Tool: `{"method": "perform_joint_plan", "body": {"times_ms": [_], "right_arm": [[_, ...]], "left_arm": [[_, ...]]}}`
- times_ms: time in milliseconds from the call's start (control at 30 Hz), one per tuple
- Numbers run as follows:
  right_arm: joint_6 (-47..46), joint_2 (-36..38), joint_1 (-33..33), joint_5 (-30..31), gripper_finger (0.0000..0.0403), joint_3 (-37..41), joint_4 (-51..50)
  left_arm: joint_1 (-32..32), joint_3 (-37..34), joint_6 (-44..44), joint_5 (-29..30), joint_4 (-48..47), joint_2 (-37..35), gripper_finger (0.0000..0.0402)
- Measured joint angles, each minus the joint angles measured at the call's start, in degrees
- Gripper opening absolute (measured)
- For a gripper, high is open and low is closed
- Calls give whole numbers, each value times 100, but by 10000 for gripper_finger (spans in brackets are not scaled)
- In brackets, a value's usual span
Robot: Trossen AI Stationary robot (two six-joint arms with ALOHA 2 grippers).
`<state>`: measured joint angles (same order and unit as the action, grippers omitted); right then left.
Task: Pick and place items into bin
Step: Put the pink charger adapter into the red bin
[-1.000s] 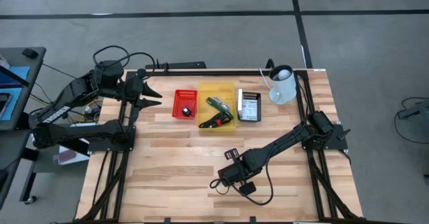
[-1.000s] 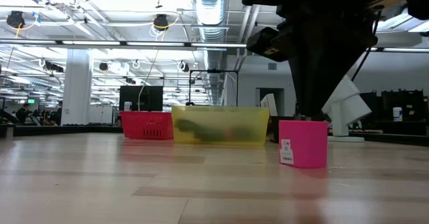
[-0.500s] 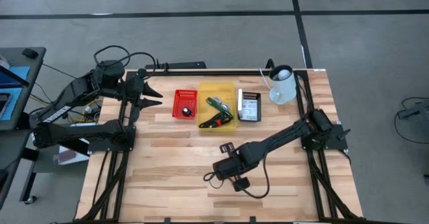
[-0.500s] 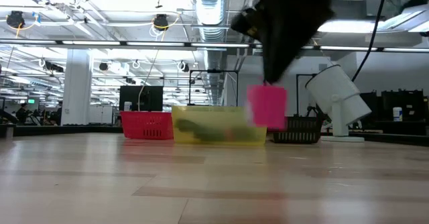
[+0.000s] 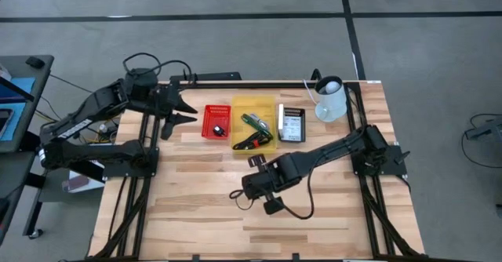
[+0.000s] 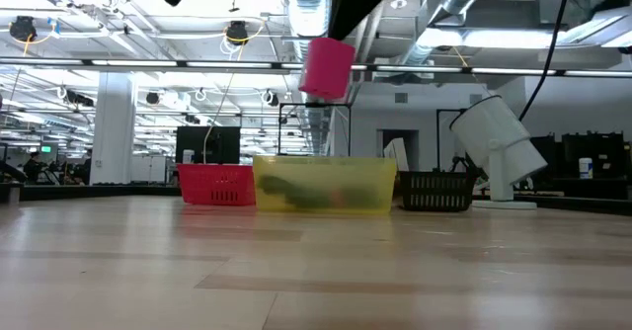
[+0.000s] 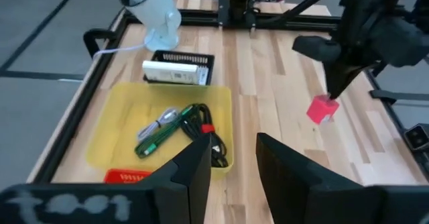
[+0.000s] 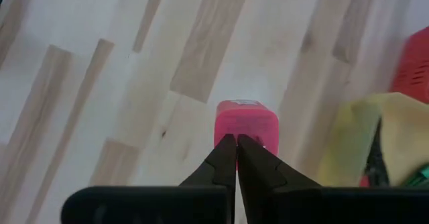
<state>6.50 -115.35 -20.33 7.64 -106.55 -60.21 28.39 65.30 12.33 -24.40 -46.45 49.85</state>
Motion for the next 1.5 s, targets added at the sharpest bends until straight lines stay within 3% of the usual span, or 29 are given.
{"method": "perform_joint_plan", "body": {"times_ms": [133, 367, 567, 800, 1000, 1500], "right_arm": [[127, 0, 80, 6, 0, -157, -193], [467, 0, 260, 283, 0, -383, -301], [1122, 0, 503, 321, 0, -813, -298], [1779, 0, 815, 328, 0, -1533, -288], [2070, 0, 998, 620, 0, -2041, -248], [2704, -2, 1078, 444, 0, -2508, -103]], "left_arm": [[-29, 0, -48, -31, -43, 50, 129], [-201, -25, -243, -68, -263, 38, 199], [-519, -568, -426, -438, -8, 36, 233], [-869, -1304, -826, -1032, 1133, 36, 236], [-1111, -1458, -735, -1030, 1730, 39, 236], [-1640, -1460, -675, -682, 2445, 203, 236]]}}
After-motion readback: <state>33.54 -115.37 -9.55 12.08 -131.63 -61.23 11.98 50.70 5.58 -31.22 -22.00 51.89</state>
